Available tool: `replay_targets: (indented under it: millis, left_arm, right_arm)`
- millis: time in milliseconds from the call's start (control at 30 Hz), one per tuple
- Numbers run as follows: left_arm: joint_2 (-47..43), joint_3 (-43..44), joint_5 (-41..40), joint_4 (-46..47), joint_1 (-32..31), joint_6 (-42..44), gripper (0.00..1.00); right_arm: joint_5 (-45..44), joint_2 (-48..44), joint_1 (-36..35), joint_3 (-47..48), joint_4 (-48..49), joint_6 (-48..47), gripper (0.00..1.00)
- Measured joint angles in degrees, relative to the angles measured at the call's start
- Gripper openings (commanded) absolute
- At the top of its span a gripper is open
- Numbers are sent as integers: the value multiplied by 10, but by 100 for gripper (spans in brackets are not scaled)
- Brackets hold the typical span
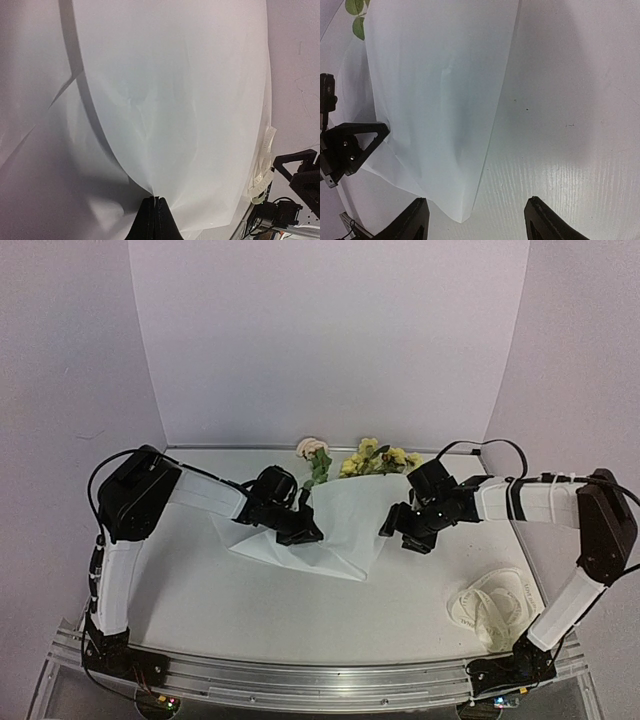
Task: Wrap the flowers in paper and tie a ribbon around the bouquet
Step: Press the fold line of the 2/3-folded wrapping paper, then pick up the two-thirds-folded wrapping paper from the center of the board.
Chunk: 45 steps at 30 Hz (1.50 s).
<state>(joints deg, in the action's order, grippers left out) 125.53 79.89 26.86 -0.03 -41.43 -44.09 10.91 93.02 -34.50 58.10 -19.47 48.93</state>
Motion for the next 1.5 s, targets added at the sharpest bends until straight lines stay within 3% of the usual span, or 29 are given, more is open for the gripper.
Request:
replay_targets:
  millis: [200, 600, 933, 1233, 1500]
  left_arm:
    - [-31, -54, -5, 21, 0, -11, 0]
    - [-64, -63, -31, 37, -1, -9, 0]
    - [-65, -77, -46, 25, -1, 4, 1]
    - [-72, -80, -59, 13, -1, 13, 22]
    - [-152, -114, -83, -16, -1, 16, 29]
  right_arm:
    - [-5, 37, -32, 39, -3, -4, 60]
    - [5, 117, -80, 87, 7, 8, 43]
    - [23, 153, -98, 63, 65, 50, 42]
    - [22, 152, -114, 26, 119, 72, 41]
    - [20, 142, -120, -1, 157, 77, 41]
